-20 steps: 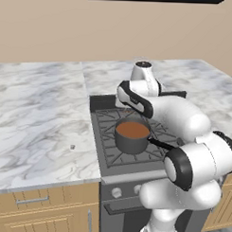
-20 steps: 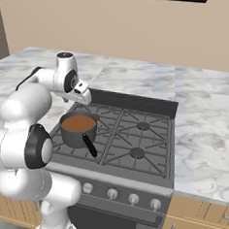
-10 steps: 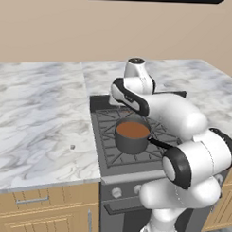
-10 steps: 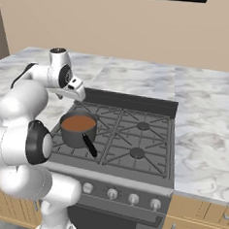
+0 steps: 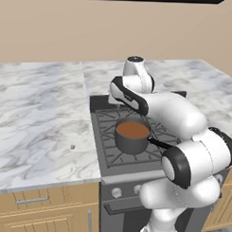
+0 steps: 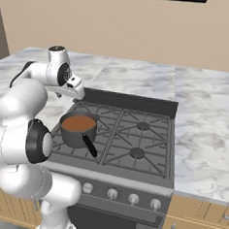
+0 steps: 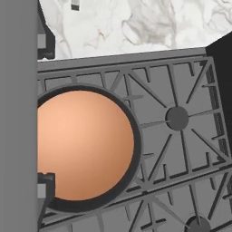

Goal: Pick up the sugar cube(s) and place them in the saucepan with hot chocolate.

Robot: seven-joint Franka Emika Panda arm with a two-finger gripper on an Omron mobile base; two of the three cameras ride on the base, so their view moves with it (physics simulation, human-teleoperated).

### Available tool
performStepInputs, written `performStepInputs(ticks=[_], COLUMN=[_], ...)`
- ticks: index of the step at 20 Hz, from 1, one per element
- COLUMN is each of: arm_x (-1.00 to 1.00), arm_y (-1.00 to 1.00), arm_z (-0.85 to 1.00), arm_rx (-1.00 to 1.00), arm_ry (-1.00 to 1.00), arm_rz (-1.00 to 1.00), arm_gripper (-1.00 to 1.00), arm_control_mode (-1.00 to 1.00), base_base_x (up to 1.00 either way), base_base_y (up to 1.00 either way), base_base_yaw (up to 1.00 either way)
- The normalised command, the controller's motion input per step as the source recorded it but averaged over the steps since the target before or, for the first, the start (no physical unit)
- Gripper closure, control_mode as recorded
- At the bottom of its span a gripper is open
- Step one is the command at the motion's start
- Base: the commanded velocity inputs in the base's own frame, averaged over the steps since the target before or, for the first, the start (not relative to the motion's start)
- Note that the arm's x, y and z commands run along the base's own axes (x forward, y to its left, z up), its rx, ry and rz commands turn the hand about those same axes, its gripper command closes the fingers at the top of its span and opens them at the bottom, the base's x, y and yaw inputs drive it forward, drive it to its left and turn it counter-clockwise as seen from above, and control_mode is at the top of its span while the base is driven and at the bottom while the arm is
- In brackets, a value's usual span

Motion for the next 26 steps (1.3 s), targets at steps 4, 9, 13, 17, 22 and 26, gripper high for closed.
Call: performStepInputs(ticks=[4, 9, 13, 17, 22, 26], arm_x=[0.00, 0.00, -0.12, -0.18, -0.32, -0.35], arm_y=[0.24, 0.48, 0.56, 0.60, 0.50, 0.36], arm_z=[0.00, 0.00, 0.00, 0.00, 0.00, 0.00], arm_rx=[0.00, 0.00, 0.00, 0.00, 0.00, -0.02], arm_ry=[0.00, 0.00, -0.01, -0.01, 0.00, 0.04], arm_rz=[0.00, 0.02, 0.09, 0.20, 0.27, 0.31], arm_gripper=[-1.00, -1.00, -1.00, -1.00, -1.00, -1.00], arm_control_mode=[-1.00, -1.00, -1.00, -1.00, -1.00, -1.00], base_base_x=[0.00, 0.00, 0.00, 0.00, 0.00, 0.00], base_base_y=[0.00, 0.00, 0.00, 0.00, 0.00, 0.00], base_base_yaw=[0.00, 0.00, 0.00, 0.00, 0.00, 0.00])
